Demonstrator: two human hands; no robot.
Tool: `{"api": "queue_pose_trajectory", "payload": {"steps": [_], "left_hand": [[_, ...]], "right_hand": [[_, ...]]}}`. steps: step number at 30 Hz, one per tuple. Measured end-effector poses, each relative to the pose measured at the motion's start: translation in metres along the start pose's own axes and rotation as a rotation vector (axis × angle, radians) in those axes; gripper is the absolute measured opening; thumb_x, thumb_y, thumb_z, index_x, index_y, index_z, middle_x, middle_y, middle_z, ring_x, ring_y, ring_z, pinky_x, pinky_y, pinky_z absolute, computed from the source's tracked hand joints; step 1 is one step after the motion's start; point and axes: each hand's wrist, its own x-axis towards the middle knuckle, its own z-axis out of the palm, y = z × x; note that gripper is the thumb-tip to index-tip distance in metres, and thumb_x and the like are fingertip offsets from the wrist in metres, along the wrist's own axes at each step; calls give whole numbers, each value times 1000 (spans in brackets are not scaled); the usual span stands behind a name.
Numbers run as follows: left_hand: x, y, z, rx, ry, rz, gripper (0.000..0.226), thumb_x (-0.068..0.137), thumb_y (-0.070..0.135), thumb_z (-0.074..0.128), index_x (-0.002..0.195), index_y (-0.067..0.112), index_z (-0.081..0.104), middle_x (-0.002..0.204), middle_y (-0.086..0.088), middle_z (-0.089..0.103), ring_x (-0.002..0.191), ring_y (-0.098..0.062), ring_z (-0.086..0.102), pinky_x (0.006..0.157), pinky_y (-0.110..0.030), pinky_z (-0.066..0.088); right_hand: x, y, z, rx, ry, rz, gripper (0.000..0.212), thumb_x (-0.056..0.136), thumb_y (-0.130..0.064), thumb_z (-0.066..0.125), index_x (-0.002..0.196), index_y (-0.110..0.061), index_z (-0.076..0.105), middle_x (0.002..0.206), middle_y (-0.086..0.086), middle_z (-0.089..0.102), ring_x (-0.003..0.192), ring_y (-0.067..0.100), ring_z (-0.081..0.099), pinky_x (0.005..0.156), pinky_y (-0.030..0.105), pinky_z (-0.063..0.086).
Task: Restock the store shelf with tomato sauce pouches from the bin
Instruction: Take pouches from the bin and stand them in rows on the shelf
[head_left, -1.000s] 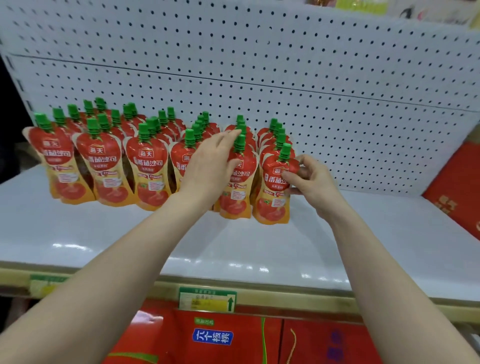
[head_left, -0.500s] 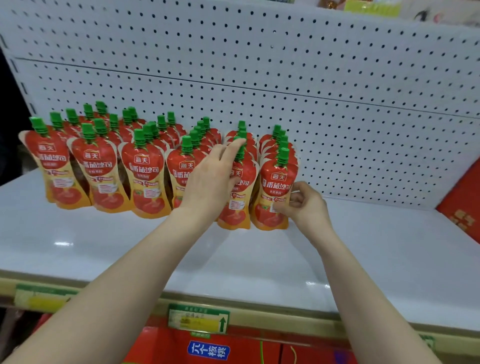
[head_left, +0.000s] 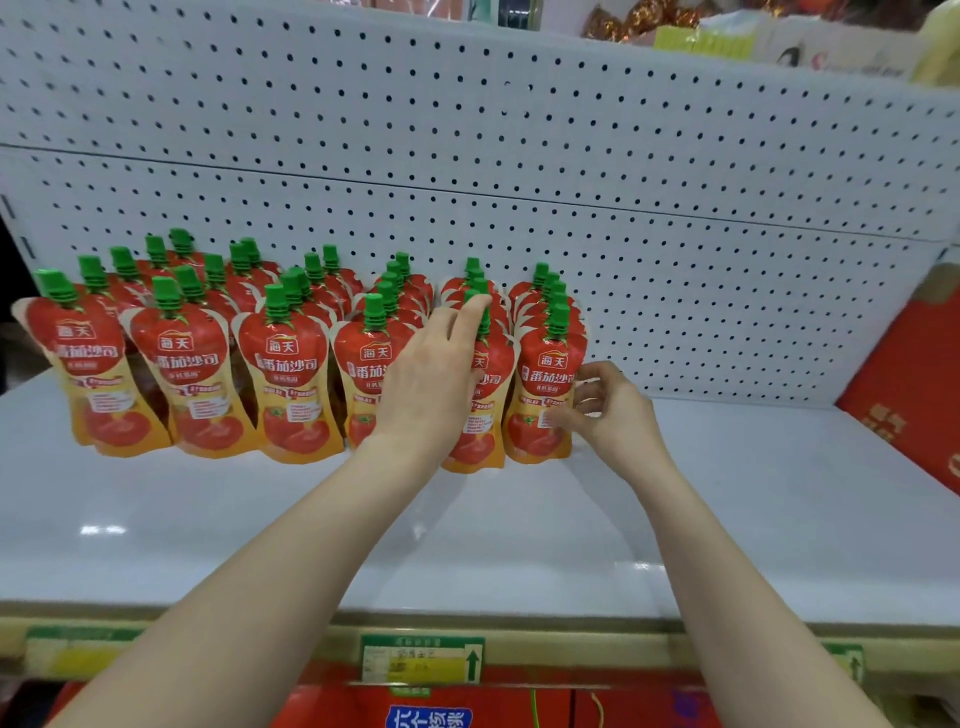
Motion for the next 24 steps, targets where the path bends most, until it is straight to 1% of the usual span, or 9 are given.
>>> {"api": "queue_pose_trajectory", "payload": {"steps": [4, 6, 10, 14, 18, 19, 21, 23, 24], "left_hand": [[0, -1, -2, -7, -26, 22, 83, 82, 20, 74, 147, 24, 25, 127, -5, 51, 103, -24, 59, 78, -34, 53], [0, -1, -2, -8, -39, 19, 85, 81, 22, 75, 148, 24, 23, 129, -5, 50, 107, -24, 58, 79, -33, 53], [1, -1, 0, -4, -44, 14, 86, 80, 22, 77, 147, 23, 22, 128, -5, 50, 109, -25, 57, 79, -34, 53], [3, -1, 4, 12, -27, -8, 86, 80, 19, 77, 146, 23, 22, 128, -6, 50, 106, -25, 57, 75, -35, 53], [4, 1, 8, 22, -24, -19, 87, 80, 16, 75, 147, 22, 20, 131, -7, 49, 107, -26, 57, 75, -35, 54], [3, 1, 8, 14, -25, -7, 89, 80, 16, 75, 149, 22, 19, 133, -7, 48, 110, -26, 55, 77, -35, 54], [-2, -1, 3, -8, 10, 34, 91, 79, 18, 76, 150, 22, 20, 137, -8, 45, 119, -27, 49, 89, -37, 52], [-10, -11, -10, -22, 113, 62, 87, 78, 19, 77, 149, 19, 26, 139, -9, 42, 127, -26, 42, 104, -36, 43], [-14, -19, -17, -33, 177, 53, 83, 78, 20, 76, 147, 16, 30, 139, -9, 42, 129, -26, 40, 108, -35, 38]], "right_hand": [[5, -31, -26, -100, 197, -161, 51, 73, -36, 83, 116, -24, 58, 98, -8, 64, 90, 10, 61, 80, 26, 47], [12, -43, -26, -187, 135, -234, 52, 74, -36, 82, 119, -23, 60, 105, -8, 65, 93, 9, 60, 84, 27, 48], [22, -49, -12, -319, 22, -205, 46, 80, -31, 78, 122, -23, 62, 113, 0, 64, 101, 19, 62, 89, 38, 50], [26, -46, -9, -336, 17, -217, 41, 83, -26, 76, 121, -18, 63, 113, 3, 66, 100, 23, 63, 89, 40, 51], [26, -46, -12, -309, -28, -208, 47, 81, -25, 77, 125, -21, 61, 115, 2, 63, 102, 20, 61, 92, 42, 51], [25, -47, -14, -298, -9, -210, 51, 79, -27, 79, 126, -22, 59, 115, 1, 62, 102, 18, 60, 91, 42, 51], [18, -52, -18, -263, 153, -272, 51, 77, -32, 79, 122, -23, 57, 112, -4, 60, 101, 16, 58, 87, 42, 52], [6, -63, -17, -220, 357, -376, 39, 81, -32, 76, 113, -20, 57, 104, -8, 57, 96, 16, 57, 80, 42, 53], [0, -69, -13, -202, 400, -421, 34, 83, -32, 74, 110, -19, 58, 102, -9, 58, 93, 17, 58, 79, 42, 53]]}}
